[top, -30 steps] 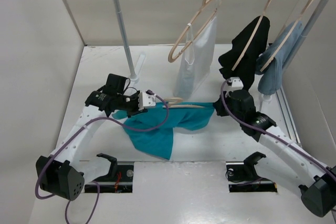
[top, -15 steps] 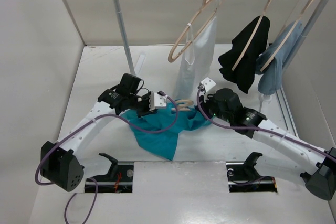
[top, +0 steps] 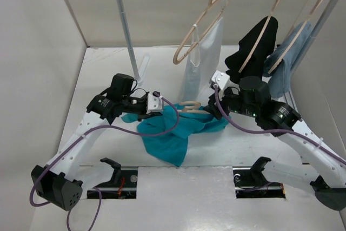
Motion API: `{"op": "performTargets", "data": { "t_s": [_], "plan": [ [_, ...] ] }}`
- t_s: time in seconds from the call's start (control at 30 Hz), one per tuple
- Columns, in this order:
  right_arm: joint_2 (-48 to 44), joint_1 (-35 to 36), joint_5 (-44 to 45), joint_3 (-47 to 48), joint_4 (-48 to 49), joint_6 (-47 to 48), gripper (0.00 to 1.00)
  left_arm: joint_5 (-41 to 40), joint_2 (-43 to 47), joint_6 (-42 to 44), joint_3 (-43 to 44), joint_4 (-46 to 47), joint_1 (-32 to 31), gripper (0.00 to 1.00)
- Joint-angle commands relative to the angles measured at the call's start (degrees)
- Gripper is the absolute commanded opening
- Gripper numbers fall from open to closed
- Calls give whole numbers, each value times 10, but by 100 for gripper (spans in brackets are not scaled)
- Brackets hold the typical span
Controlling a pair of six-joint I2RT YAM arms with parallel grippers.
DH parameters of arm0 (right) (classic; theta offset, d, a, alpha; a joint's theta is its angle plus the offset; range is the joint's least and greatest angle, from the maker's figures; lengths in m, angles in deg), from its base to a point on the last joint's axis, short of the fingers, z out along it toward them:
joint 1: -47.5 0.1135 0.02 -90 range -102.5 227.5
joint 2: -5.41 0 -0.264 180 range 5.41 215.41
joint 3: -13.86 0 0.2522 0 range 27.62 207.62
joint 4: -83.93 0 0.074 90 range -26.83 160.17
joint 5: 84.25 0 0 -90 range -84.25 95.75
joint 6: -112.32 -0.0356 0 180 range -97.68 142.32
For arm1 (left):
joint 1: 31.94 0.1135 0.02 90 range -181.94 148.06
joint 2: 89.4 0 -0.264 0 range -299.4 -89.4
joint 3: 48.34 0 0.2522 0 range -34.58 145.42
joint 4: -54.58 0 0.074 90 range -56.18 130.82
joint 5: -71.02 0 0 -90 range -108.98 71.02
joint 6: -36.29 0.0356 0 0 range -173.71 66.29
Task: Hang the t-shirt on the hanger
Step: Place tshirt on hanger
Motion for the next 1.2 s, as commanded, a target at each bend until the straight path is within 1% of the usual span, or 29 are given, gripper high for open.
{"op": "performTargets", "data": {
  "t_s": [0.0, 0.07, 0.2, 0.33, 0.43, 0.5, 0.6, 0.63, 0.7, 0.73, 0.77, 0.8, 0.83, 0.87, 0.9, 0.97, 1.03, 1.1, 1.13, 1.17],
  "plan": [
    [14, 22, -77, 15, -59, 74, 54, 58, 24, -7, 15, -3, 1, 0],
    [14, 34, -84, 9, -66, 87, 55, 66, 25, -22, 7, 19, 1, 0],
    [2, 39, -101, -5, -15, 95, 56, 89, 25, -60, 7, 43, 1, 0],
    [19, 39, -88, -10, 6, 95, 58, 108, 25, -60, 17, 43, 1, 0],
    [26, 39, -60, -21, 34, 95, 58, 114, 25, -20, 17, 10, 1, 0],
    [26, 39, -60, -26, 66, 95, 58, 109, 31, -20, 17, 10, 1, 0],
    [45, 39, -60, -26, 80, 95, 52, 109, 31, -20, 17, 10, 1, 0],
    [52, 39, -60, -26, 80, 101, 49, 109, 31, -41, 22, 16, 1, 0],
    [67, 39, -67, -31, 80, 107, 44, 115, 31, -47, 28, 24, 1, 0],
    [67, 39, -67, -38, 87, 107, 38, 115, 31, -55, 28, 32, 1, 0],
    [67, 39, -72, -44, 87, 107, 27, 115, 31, -71, 33, 38, 7, 0],
    [67, 39, -72, -44, 87, 101, 22, 121, 31, -72, 33, 38, 14, 0],
    [59, 39, -72, -44, 87, 101, 18, 130, 25, -72, 33, 44, 41, 0],
    [53, 39, -72, -44, 87, 95, 8, 155, 25, -72, 33, 44, 57, 0],
    [46, 39, -72, -50, 87, 95, 1, 166, 18, -72, 38, 44, 74, 0],
    [22, 39, -61, -56, 87, 89, 0, 183, 2, -66, 53, 23, 118, 0],
    [-5, 39, -55, -56, 80, 84, 0, 183, -11, -38, 73, 1, 134, 0],
    [-21, 39, -49, -62, 68, 79, 0, 161, -18, -28, 73, -4, 139, 0],
    [-27, 39, -49, -62, 68, 79, 0, 161, -18, -28, 73, 3, 139, 1],
    [-34, 39, -49, -62, 60, 73, 0, 156, -18, -28, 67, 8, 139, 7]
  ]
}}
